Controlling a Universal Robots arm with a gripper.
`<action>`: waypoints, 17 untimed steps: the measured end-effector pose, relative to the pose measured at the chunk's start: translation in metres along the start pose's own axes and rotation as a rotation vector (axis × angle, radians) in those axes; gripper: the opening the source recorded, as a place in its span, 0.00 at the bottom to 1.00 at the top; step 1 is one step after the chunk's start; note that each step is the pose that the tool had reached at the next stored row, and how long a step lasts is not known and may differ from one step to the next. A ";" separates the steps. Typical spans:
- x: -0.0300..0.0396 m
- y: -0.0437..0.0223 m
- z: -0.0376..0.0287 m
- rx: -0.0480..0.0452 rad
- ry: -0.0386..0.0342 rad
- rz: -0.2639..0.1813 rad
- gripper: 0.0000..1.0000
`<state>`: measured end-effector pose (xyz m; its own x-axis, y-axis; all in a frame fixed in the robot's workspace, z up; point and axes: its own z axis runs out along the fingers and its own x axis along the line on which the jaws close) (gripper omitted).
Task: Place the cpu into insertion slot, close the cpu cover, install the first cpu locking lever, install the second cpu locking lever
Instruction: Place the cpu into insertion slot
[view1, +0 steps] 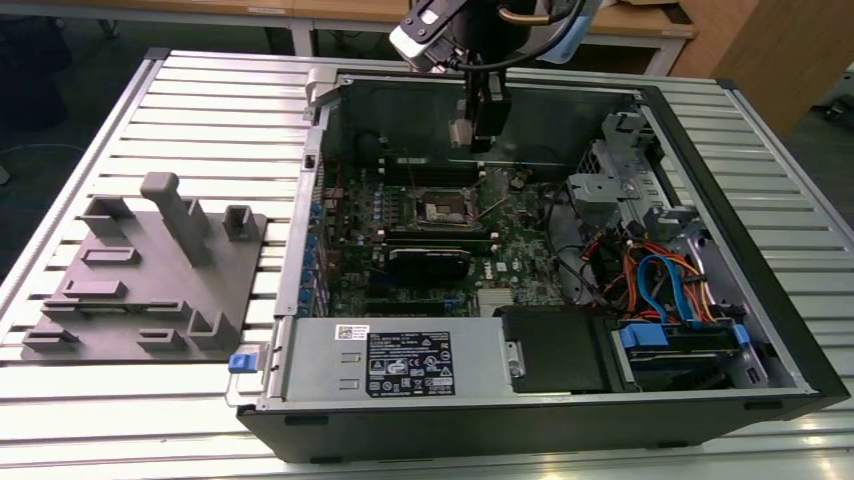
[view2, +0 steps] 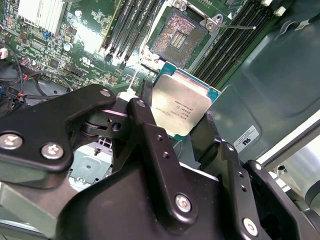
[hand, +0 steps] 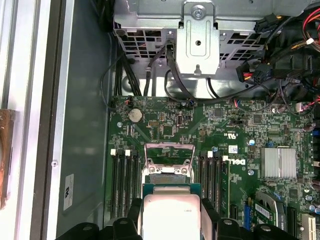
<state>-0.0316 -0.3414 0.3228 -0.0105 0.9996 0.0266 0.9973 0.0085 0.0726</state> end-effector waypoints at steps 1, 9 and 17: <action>0.0000 0.0000 0.0000 0.0000 0.0000 0.000 0.54; -0.0001 -0.0015 0.0048 0.0000 0.0001 0.000 0.54; -0.0004 -0.0027 0.0152 0.0001 -0.0001 0.000 0.54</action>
<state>-0.0332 -0.3414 0.3074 -0.0105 0.9996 0.0264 0.9973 0.0086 0.0725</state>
